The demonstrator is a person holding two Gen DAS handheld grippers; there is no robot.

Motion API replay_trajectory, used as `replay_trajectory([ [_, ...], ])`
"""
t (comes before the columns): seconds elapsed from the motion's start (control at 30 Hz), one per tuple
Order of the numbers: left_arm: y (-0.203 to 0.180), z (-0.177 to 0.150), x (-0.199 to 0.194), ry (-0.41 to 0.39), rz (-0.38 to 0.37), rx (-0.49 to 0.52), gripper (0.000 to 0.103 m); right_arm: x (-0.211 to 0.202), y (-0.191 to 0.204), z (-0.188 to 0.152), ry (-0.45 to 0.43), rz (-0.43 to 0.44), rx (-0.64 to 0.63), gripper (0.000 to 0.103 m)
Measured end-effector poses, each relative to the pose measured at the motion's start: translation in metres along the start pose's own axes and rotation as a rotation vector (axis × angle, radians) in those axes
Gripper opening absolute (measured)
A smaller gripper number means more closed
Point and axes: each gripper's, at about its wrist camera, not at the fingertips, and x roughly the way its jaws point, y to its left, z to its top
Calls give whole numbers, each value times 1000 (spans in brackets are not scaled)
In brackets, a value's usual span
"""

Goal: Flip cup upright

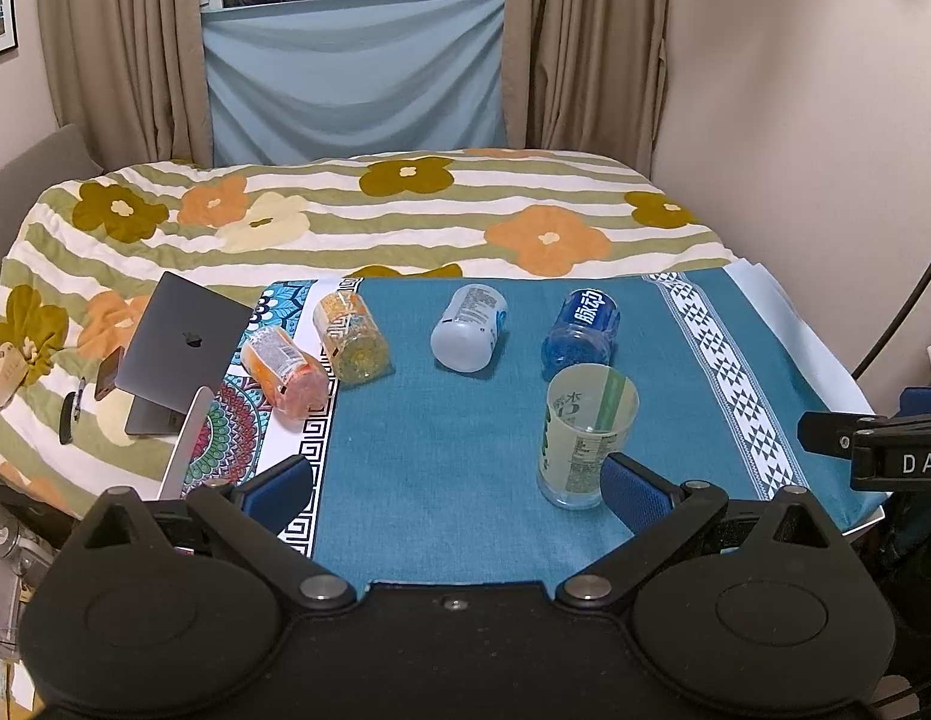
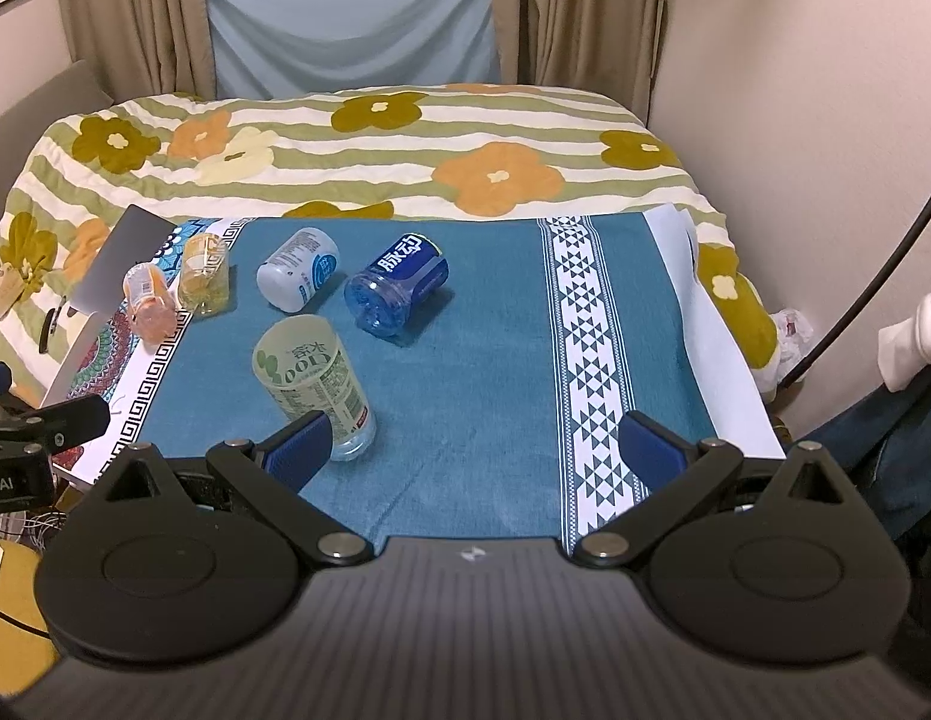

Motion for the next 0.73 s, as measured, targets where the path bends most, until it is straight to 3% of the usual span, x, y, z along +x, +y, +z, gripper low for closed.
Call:
replay_trajectory([
  [0.73, 6, 4, 3, -41, 31, -2, 103, 1, 1, 0, 1, 0, 1, 103],
])
